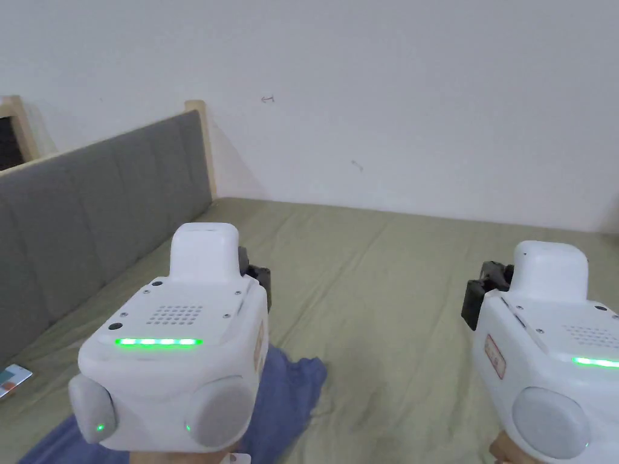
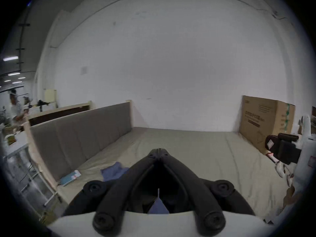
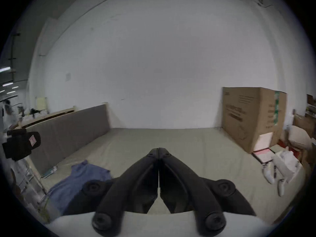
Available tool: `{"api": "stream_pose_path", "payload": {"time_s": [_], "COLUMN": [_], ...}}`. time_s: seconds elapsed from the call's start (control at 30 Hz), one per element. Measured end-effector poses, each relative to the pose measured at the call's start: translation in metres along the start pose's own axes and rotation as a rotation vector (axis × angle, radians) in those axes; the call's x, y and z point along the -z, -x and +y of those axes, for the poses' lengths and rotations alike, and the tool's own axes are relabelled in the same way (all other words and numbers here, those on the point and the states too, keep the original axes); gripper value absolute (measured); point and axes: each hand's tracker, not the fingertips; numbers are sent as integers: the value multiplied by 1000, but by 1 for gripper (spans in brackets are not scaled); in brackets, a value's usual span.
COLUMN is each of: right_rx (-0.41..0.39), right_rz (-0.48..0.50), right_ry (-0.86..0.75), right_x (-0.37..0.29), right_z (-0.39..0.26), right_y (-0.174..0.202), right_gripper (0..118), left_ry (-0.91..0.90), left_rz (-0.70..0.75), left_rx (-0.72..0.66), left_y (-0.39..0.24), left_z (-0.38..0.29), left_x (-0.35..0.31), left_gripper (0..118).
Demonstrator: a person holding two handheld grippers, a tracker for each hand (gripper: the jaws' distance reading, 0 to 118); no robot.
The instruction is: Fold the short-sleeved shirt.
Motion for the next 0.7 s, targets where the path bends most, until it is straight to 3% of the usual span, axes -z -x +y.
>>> {"api": "stream_pose_path", "payload": {"time_s": [0.17,0.3,0.5,0.53,0.57,0.6,0.63,0.67,0.7], "right_rx": [11,-41,-26,-22,-16,-12,-13,-16,-19], "right_rz": [196,251,257,255,249,239,231,221,207], "right_ry": [44,71,126,138,148,161,172,182,196], "right_x": [13,14,22,23,25,28,31,33,36], "right_z": [-7,-16,-28,-31,-34,-36,-39,-42,-45], "right_y": [60,89,91,87,84,81,78,75,72], "right_gripper": [0,0,0,0,0,0,0,0,0], "left_ry": [18,39,193,217,251,295,325,369,446], "left_rz": [146,175,129,135,119,126,122,105,94], "left_rx": [-17,-26,-32,-37,-42,-27,-23,-25,-27], "left_y": [55,76,81,81,81,79,77,77,77], "left_z": [-4,-9,-36,-44,-54,-65,-76,-91,-104], "left_x": [-18,-20,22,33,48,62,75,92,108], "left_gripper": [0,0,0,9,26,52,93,112,118]}}
